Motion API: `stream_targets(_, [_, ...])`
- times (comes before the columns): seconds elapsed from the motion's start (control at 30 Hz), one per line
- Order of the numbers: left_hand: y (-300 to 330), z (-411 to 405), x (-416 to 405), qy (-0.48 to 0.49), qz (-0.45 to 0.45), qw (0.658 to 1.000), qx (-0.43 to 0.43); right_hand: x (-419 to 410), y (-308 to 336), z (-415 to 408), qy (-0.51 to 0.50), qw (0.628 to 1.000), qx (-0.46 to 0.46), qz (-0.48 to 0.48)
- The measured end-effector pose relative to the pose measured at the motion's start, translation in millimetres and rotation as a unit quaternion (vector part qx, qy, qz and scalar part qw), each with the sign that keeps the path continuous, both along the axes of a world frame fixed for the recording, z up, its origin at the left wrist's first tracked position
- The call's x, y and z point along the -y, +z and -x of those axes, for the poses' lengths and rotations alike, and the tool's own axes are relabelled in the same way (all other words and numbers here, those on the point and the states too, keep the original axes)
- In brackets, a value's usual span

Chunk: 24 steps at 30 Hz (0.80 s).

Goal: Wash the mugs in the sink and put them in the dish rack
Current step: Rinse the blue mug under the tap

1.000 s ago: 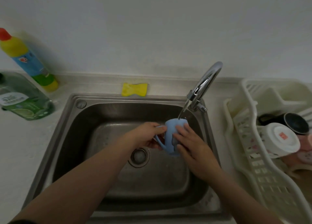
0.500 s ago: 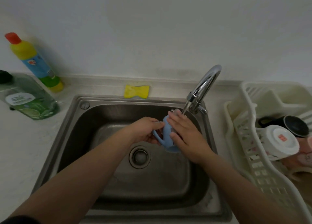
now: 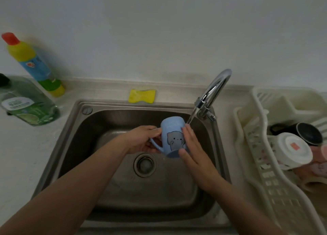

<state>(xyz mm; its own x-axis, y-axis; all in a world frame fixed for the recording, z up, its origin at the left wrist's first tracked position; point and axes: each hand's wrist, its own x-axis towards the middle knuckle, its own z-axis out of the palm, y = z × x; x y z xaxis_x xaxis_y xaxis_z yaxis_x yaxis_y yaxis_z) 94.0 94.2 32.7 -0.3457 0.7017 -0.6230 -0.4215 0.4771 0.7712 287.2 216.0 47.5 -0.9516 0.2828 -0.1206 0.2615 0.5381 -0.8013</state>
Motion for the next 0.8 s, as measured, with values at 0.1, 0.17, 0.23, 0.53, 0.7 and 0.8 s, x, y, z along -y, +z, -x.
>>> stream_targets(0.1, [-1, -6, -7, 0.001, 0.001, 1.0, -0.002, -18, 9, 23, -0.093, 0.987, 0.012, 0.128])
stream_targets(0.17, [2, -8, -14, 0.013, -0.001, 1.0, -0.004, -14, 14, 17, -0.086, 0.993, 0.013, 0.078])
stream_targets(0.23, [4, -9, -18, 0.01, -0.003, 1.0, -0.007, -1, 18, 4, -0.012, 0.996, 0.046, -0.071])
stream_targets(0.53, [17, -10, -33, -0.046, -0.007, 0.998, -0.042, -13, 16, 0, 0.121, 0.953, 0.018, -0.276])
stream_targets(0.7, [13, -13, -33, -0.053, 0.001, 0.997, -0.054, -34, 19, 27, 0.05, 0.98, 0.005, -0.195])
stream_targets(0.8, [12, -8, -29, -0.025, -0.001, 0.999, -0.041, -16, 17, 17, 0.077, 0.97, 0.027, -0.231])
